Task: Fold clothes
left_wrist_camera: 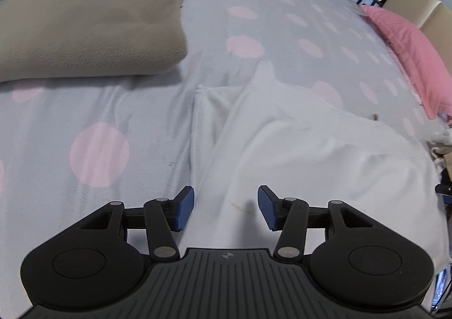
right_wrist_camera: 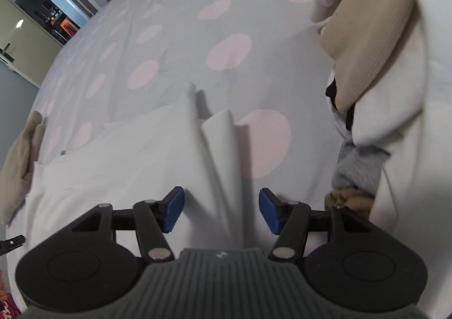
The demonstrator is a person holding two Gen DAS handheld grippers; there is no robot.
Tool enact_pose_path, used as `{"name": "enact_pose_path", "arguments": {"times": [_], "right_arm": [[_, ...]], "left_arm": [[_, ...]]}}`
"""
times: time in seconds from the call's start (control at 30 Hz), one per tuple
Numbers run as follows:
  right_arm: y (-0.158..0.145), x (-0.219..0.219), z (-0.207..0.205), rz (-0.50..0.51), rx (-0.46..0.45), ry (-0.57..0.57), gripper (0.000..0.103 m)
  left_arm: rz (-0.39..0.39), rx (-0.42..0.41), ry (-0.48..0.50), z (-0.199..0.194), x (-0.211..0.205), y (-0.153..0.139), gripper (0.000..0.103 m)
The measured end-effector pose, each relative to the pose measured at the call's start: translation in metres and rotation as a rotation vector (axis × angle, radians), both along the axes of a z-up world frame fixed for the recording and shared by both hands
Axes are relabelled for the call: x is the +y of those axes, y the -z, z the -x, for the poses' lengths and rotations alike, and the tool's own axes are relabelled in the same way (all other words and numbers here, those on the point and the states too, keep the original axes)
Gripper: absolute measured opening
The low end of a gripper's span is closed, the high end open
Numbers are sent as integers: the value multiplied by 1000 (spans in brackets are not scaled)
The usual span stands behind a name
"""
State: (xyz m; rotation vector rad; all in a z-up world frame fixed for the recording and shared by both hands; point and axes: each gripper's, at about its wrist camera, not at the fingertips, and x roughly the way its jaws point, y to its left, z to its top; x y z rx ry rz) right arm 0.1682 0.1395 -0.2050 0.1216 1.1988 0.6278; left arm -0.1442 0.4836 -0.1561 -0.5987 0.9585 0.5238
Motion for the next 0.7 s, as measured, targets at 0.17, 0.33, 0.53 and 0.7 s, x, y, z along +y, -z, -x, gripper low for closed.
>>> {"name": "enact_pose_path", "arguments": {"times": [0.17,0.33,0.53,0.7], "right_arm": [[21,4,-6,-15,26,-34,60],[7,15,-7,-8,43,-105,14],[-40,36,8,36,6,-177,10],[-90,63,35,62,1,-237,10]], "left_arm": [[2,20,9,-1,0,6,48],[-13,29,19,-4,-5,6,48],[-33,-3,30,-2,-10,-7,48],[-29,-47,12,3,-10,-21,48]]}}
